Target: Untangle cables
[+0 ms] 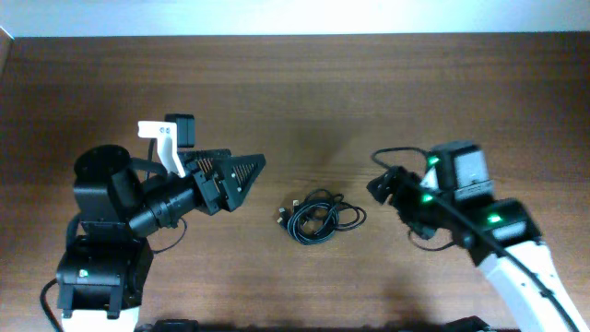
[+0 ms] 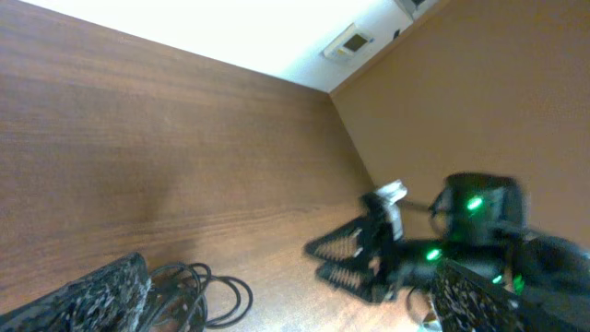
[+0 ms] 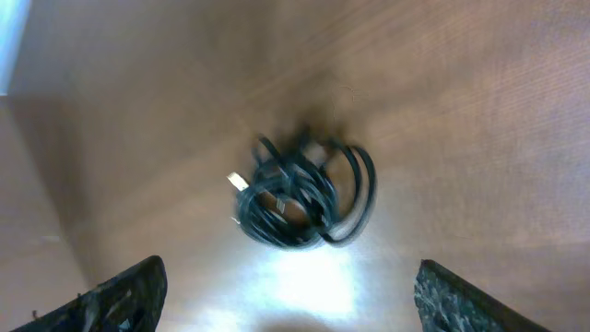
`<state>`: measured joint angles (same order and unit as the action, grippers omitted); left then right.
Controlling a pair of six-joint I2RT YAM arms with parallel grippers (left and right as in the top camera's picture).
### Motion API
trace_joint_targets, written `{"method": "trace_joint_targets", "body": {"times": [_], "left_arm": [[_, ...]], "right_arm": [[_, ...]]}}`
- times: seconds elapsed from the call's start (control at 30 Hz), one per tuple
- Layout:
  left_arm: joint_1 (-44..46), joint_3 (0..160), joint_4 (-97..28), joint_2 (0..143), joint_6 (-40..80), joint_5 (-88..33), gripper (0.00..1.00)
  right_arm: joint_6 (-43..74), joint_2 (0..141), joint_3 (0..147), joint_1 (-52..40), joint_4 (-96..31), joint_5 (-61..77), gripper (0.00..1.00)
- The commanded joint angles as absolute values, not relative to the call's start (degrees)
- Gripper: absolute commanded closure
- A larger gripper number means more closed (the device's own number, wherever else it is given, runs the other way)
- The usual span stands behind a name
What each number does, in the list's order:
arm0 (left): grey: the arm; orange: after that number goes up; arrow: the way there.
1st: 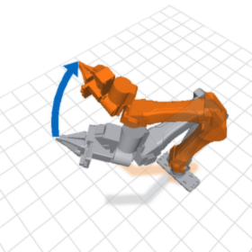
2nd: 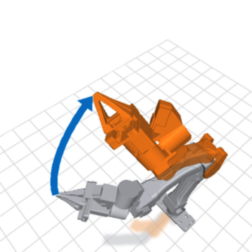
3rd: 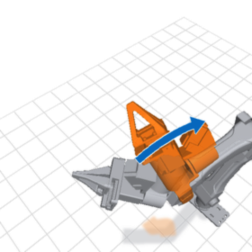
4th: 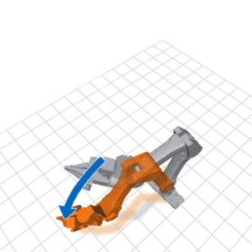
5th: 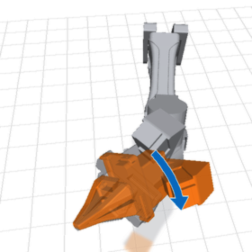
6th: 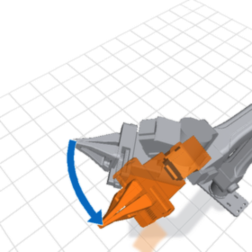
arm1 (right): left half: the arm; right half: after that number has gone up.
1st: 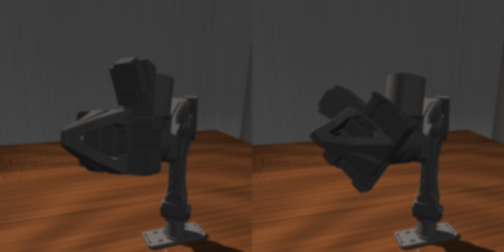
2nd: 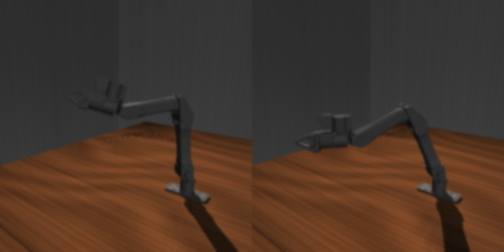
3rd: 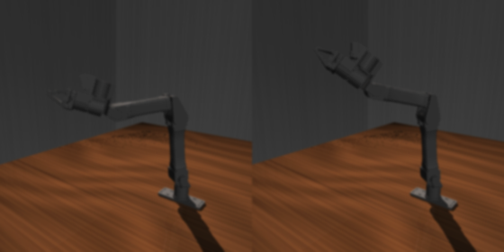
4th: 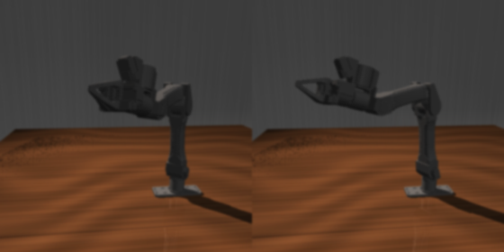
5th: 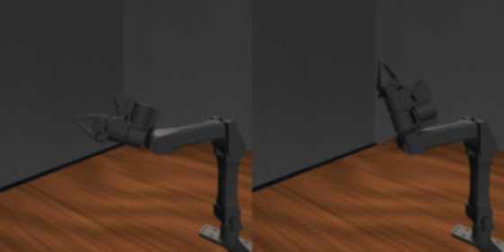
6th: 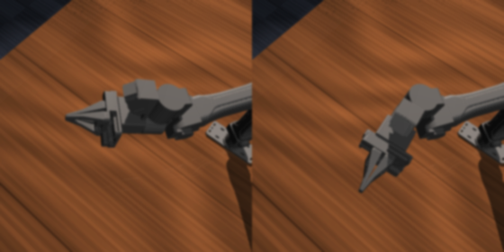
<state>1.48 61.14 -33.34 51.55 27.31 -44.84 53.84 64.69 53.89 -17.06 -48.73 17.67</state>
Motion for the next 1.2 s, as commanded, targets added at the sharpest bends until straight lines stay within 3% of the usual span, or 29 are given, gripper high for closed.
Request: {"method": "trace_joint_targets", "body": {"times": [0.0,0.1,0.17,0.3,0.37,0.4,0.43,0.63,0.77,0.9,1.0,1.17], "left_arm": [[1.4,62.2,-31.5,51.2,27.4,-45.7,0.01],[1.4,62.2,-30.9,51.2,27.4,-45.8,0.01],[1.4,62.2,-30.8,51.0,27.4,-46.6,0.01],[1.4,62.8,-30.8,50.3,27.4,-46.8,0.01],[1.4,62.8,-30.8,50.2,27.4,-46.8,0.01],[1.4,62.8,-30.6,50.2,27.4,-46.8,0.01],[1.4,62.8,-30.6,50.2,27.4,-46.8,0.01],[1.3,62.8,-30.6,50.2,27.3,-46.7,0.01],[1.3,62.8,-32.3,50.2,20.7,-46.4,0.01],[1.3,62.8,-36.0,50.3,17.5,-44.8,0.01],[1.3,62.8,-44.5,50.9,3.2,-44.8,0.01],[1.3,62.8,-44.6,53.8,-0.3,-44.0,0.01]], "right_arm": [[62.1,67.6,49.8,-22.7,-45.1,13.8,0.23],[67.4,75.4,49.8,-31.9,-42.2,9.4,0.24],[68.3,80.9,49.8,-35.2,-37.3,8.6,0.38],[71.7,89.5,49.8,-36.4,-34.1,8.3,0.44],[71.7,89.5,49.8,-36.4,-33.6,5.4,0.64],[71.7,89.5,49.8,-36.4,-33.3,4.0,0.83],[71.6,89.5,49.8,-36.3,-32.1,3.8,0.96],[50.3,86.3,49.8,-36.2,-9.0,9.9,0.96],[46.9,79.4,51.7,-36.2,-6.4,9.9,0.96],[44.8,71.1,58.1,-36.2,-6.1,9.8,0.96],[45.5,66.5,63.1,-34.7,-6.2,7.4,0.96],[54.4,64.6,68.3,-34.7,-5.6,19.3,0.96]]}}
